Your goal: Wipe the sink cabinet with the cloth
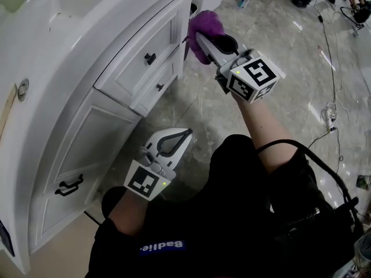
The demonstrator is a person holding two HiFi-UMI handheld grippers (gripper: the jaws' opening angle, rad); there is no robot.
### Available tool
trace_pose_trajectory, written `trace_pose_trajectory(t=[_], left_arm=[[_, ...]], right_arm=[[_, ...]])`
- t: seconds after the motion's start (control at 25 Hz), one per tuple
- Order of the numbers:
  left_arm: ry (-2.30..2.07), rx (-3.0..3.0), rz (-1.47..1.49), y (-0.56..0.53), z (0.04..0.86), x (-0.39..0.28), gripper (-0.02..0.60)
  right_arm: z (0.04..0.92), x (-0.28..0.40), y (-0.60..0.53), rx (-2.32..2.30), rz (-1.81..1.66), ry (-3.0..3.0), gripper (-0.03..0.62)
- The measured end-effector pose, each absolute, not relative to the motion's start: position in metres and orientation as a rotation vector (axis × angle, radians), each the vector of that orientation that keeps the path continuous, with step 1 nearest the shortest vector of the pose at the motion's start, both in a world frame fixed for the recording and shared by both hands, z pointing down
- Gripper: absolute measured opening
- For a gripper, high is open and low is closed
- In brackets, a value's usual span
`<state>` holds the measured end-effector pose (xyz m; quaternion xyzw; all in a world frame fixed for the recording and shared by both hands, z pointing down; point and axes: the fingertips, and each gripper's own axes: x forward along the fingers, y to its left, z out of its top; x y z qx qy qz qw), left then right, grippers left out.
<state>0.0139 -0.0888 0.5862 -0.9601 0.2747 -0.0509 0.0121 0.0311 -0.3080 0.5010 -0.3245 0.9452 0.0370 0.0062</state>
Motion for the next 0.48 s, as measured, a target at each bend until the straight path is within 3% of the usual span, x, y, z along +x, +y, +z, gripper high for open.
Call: trace_pose_trajectory(t=[0.48], left_arm=[[1.009,-3.04,-0.124,-0.092,0.606,-0.032,0.0]], right_arm=[[0.479,-0.025,-0.332,-1.04,0.179,2.97,0.057]])
